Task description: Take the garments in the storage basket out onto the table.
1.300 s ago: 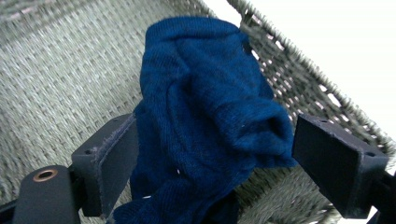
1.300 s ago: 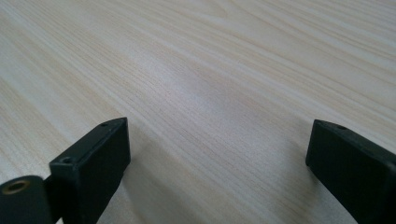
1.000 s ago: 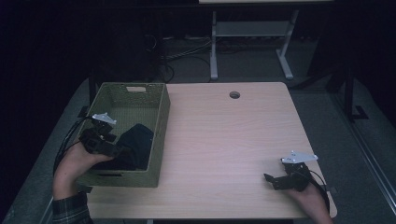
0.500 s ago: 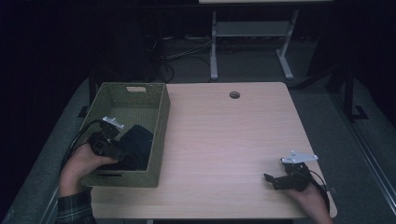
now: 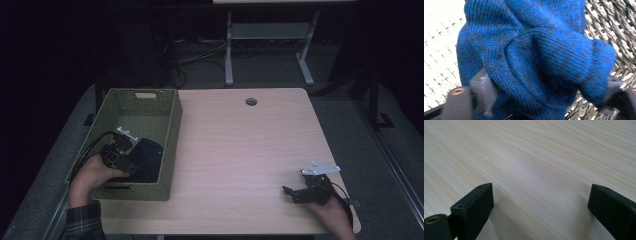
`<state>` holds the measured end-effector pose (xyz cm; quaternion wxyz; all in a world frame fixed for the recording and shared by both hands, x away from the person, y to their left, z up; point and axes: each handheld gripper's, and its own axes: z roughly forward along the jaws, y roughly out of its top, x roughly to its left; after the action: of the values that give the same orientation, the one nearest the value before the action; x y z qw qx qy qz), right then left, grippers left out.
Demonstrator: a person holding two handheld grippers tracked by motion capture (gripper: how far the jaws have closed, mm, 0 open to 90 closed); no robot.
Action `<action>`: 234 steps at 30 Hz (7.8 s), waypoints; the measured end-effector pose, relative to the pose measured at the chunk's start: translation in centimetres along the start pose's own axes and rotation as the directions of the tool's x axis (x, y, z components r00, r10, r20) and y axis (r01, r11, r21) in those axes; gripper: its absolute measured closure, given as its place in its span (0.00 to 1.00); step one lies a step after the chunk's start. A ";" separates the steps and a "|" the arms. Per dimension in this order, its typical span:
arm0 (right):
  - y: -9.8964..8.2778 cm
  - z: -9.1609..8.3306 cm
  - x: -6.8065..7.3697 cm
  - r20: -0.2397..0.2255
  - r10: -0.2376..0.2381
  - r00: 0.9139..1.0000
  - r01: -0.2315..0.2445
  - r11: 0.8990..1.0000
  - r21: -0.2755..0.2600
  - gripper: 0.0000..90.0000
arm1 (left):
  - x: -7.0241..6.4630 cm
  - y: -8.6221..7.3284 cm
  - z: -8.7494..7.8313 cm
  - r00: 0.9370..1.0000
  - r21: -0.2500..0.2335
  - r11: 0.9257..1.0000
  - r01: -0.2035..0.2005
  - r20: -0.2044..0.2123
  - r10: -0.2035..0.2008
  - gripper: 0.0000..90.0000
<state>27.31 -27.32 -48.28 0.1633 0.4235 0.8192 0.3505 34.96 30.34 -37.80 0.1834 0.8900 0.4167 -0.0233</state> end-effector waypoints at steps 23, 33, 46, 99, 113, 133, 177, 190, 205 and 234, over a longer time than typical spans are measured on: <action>0.0 0.0 0.0 0.000 0.001 1.000 -0.001 1.000 0.000 0.07 | -0.1 0.4 -1.5 0.999 -0.045 0.999 0.015 0.035 -0.013 0.79; 0.0 0.0 0.0 0.000 0.004 1.000 -0.004 1.000 0.002 0.07 | -0.7 1.3 -4.1 1.000 -0.068 0.998 -0.002 0.013 0.003 0.79; 0.0 0.0 0.0 0.001 0.005 1.000 -0.005 1.000 0.002 0.07 | -1.3 2.2 -8.5 0.999 -0.115 0.993 -0.009 -0.049 0.004 0.81; 0.0 0.0 0.0 0.001 0.007 1.000 -0.007 1.000 0.003 0.07 | -7.8 11.1 -18.5 0.976 -0.221 0.959 -0.178 -0.166 0.143 0.83; 0.0 0.0 0.1 0.000 0.008 1.000 -0.008 1.000 0.003 0.07 | -11.3 14.2 -19.9 0.962 -0.272 0.928 -0.255 -0.164 0.216 0.83; 0.0 -0.1 0.0 -0.001 0.009 1.000 -0.009 1.000 0.007 0.07 | -16.5 19.0 -19.2 0.934 -0.283 0.891 -0.355 -0.142 0.327 0.84; 0.0 -0.1 0.1 0.000 0.012 1.000 -0.012 1.000 0.003 0.07 | -24.4 24.2 -4.4 0.850 -0.231 0.854 -0.467 0.151 0.505 0.84; 0.0 0.0 0.0 0.000 0.007 1.000 -0.007 1.000 0.000 0.07 | -23.6 24.9 1.2 0.844 -0.187 0.867 -0.462 0.207 0.494 0.84; 0.0 0.0 0.0 -0.001 0.006 1.000 -0.006 1.000 -0.001 0.07 | -19.6 25.1 5.6 0.894 -0.170 0.901 -0.398 0.150 0.423 0.83; 0.0 0.0 0.0 0.000 0.007 1.000 -0.007 1.000 0.000 0.07 | -12.9 24.6 11.2 0.974 -0.132 0.965 -0.227 -0.022 0.226 0.82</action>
<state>27.29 -27.30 -48.28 0.1619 0.4263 0.8178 0.3511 46.23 2.60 -38.18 0.2428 0.9175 0.3136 0.0287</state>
